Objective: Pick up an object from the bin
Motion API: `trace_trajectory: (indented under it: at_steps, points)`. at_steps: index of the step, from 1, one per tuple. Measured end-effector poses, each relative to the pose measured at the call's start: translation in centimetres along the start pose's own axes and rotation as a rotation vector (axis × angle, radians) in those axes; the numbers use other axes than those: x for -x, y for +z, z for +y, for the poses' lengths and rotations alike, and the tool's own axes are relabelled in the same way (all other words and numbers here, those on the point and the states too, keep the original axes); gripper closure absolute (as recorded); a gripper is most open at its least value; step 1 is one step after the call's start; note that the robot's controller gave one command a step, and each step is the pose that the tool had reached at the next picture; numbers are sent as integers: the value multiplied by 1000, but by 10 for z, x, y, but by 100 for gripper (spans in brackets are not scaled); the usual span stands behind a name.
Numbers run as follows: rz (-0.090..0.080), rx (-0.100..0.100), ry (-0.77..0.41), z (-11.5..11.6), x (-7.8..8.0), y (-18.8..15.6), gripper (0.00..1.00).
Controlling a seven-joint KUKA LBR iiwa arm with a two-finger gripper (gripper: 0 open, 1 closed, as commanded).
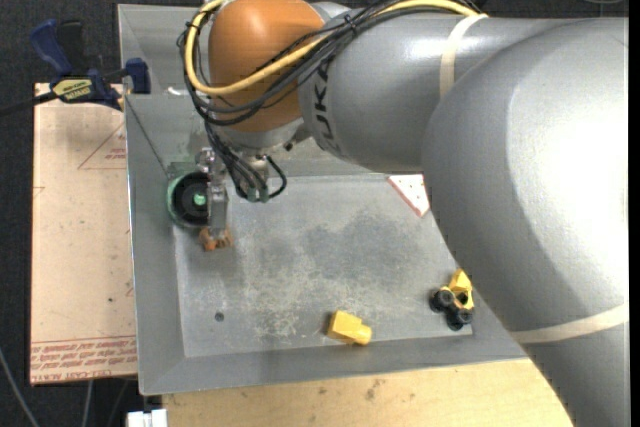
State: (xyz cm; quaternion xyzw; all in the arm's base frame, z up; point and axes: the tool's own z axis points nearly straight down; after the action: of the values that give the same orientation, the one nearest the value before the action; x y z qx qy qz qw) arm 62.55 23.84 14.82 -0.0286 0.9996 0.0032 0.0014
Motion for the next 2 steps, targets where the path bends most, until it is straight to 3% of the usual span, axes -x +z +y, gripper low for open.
trace_trajectory:
  at_steps: [1, 2]
  points:
    - [3, -5, 20, -26, 10, 21, 100]
    - [3, -5, 20, -26, 10, 21, 100]
